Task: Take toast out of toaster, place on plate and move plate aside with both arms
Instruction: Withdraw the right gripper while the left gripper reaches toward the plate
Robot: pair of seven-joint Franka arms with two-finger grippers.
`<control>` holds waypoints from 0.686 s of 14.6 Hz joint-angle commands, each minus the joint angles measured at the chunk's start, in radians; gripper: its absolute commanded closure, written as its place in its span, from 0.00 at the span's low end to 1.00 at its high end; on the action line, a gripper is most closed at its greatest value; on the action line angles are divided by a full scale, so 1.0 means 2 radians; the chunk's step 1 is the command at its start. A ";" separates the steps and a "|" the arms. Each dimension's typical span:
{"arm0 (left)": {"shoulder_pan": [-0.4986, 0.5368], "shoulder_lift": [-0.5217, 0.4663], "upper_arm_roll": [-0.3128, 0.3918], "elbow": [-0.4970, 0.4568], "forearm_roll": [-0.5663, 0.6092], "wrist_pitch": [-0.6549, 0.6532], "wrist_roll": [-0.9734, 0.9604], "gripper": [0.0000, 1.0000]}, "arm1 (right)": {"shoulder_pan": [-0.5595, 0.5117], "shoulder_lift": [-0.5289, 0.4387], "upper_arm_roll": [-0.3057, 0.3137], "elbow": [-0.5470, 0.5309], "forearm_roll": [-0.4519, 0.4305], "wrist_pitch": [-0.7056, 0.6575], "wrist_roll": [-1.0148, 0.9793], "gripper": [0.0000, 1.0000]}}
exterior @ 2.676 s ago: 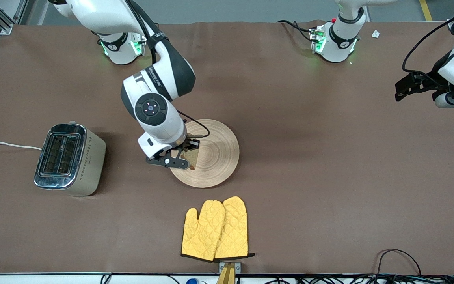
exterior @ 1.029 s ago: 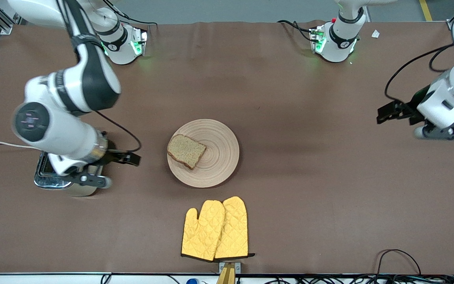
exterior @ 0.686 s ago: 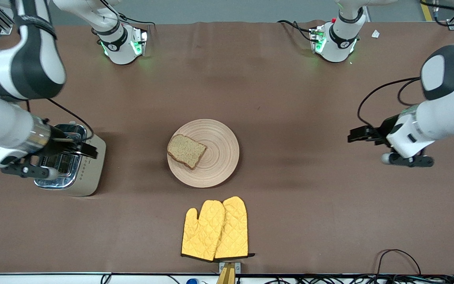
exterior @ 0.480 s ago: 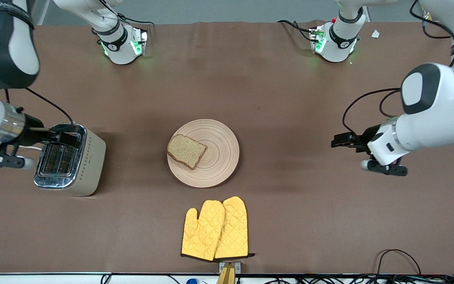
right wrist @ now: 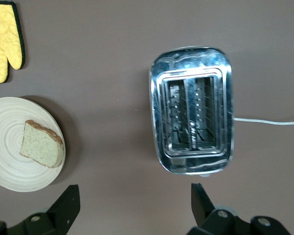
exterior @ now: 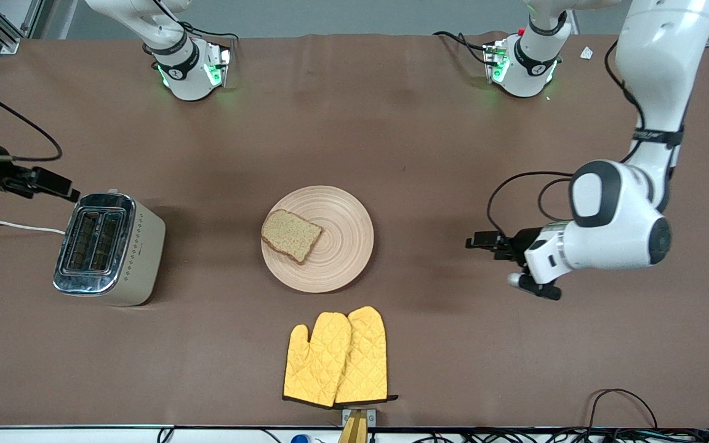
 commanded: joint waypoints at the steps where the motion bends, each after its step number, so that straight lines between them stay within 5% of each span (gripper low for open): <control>1: 0.003 0.039 -0.032 0.005 -0.026 0.044 0.027 0.11 | -0.003 -0.050 0.010 -0.036 -0.023 -0.009 -0.004 0.00; 10: -0.057 0.128 -0.059 0.006 -0.198 0.156 0.143 0.40 | -0.002 -0.020 0.010 0.061 -0.024 -0.053 -0.007 0.00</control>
